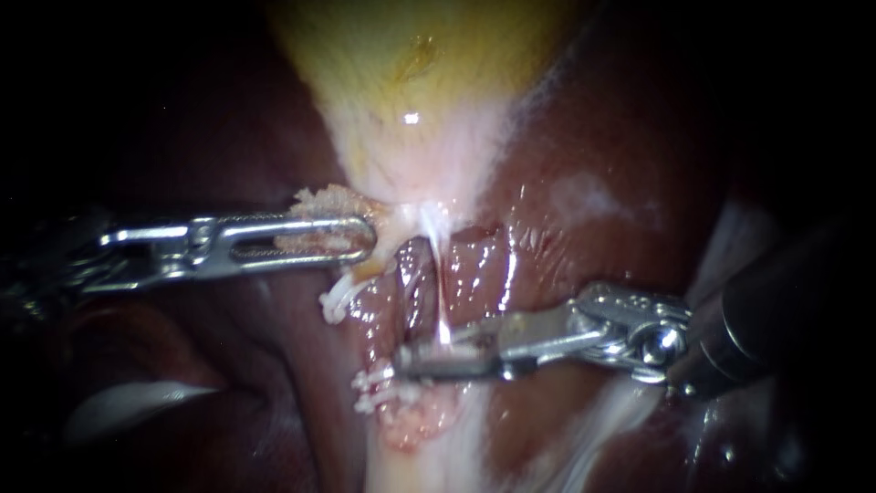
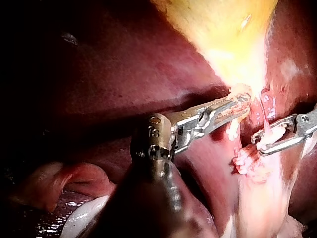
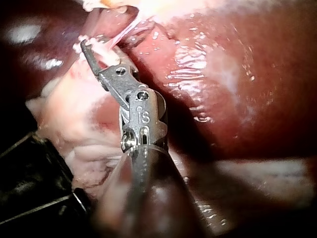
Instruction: Going back second clip right tube
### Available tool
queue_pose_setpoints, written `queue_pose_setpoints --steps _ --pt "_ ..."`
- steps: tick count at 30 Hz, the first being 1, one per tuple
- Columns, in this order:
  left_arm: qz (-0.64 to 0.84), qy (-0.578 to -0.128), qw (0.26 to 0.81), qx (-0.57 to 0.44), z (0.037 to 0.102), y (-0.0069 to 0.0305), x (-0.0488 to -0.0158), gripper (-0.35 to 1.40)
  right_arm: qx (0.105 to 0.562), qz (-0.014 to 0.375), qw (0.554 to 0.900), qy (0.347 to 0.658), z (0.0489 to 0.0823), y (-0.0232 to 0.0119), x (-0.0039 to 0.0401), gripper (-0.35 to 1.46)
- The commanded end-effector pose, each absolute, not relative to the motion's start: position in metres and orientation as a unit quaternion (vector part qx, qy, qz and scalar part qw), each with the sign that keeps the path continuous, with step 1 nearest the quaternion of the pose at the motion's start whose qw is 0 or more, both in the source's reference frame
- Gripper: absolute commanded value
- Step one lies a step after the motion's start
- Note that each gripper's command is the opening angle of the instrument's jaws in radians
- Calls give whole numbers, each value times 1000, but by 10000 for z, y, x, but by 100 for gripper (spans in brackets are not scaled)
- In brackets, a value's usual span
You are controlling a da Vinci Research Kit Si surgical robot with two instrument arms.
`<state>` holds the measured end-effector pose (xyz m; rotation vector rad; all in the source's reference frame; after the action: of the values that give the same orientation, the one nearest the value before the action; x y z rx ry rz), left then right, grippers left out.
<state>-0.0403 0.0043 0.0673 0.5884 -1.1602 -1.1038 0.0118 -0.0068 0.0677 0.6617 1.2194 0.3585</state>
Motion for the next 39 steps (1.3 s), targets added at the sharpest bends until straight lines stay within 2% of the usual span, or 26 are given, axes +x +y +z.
queue_pose_setpoints --steps 1,9,30,39 --pt "-488 -512 658 260 673 43 -403 -35 300 162 756 559 678 -70 117 50" --pt "-488 -512 658 260 672 42 -403 -35 283 132 761 568 679 -72 115 50" --pt "-488 -512 658 260 672 42 -403 -35 253 101 771 575 684 -60 71 50" --pt "-488 -512 658 260 672 42 -403 -35 230 82 778 578 654 -35 34 50"
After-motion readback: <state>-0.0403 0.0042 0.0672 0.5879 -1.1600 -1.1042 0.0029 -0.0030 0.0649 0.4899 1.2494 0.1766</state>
